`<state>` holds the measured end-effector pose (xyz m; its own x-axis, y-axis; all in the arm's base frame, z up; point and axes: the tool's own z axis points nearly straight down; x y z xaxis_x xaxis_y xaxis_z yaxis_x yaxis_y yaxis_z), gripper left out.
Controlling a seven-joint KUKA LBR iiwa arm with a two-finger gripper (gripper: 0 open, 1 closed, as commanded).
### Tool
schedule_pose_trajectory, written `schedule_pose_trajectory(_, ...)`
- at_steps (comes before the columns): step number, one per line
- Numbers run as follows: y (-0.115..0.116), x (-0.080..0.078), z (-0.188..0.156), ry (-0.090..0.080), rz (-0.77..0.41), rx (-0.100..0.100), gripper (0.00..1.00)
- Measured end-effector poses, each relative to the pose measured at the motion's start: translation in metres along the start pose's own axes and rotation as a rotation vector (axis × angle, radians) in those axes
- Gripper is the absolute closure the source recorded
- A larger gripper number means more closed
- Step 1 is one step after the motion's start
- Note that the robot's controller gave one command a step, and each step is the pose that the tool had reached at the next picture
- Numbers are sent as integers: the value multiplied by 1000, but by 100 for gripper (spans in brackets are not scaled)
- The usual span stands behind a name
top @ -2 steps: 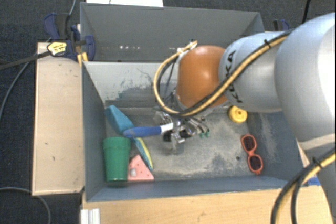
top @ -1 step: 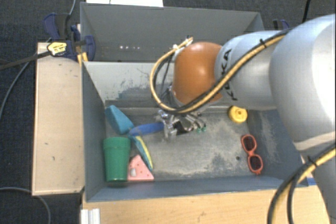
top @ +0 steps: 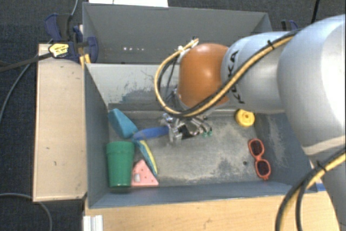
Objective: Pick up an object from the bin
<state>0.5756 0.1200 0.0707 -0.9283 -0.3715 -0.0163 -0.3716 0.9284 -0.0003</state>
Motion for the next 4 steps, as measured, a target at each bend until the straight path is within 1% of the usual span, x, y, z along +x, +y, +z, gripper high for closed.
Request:
schedule_pose_trajectory(3,0,0,-14,-2,2,0,100)
schedule_pose_trajectory(4,0,1,-26,5,2,-1,100)
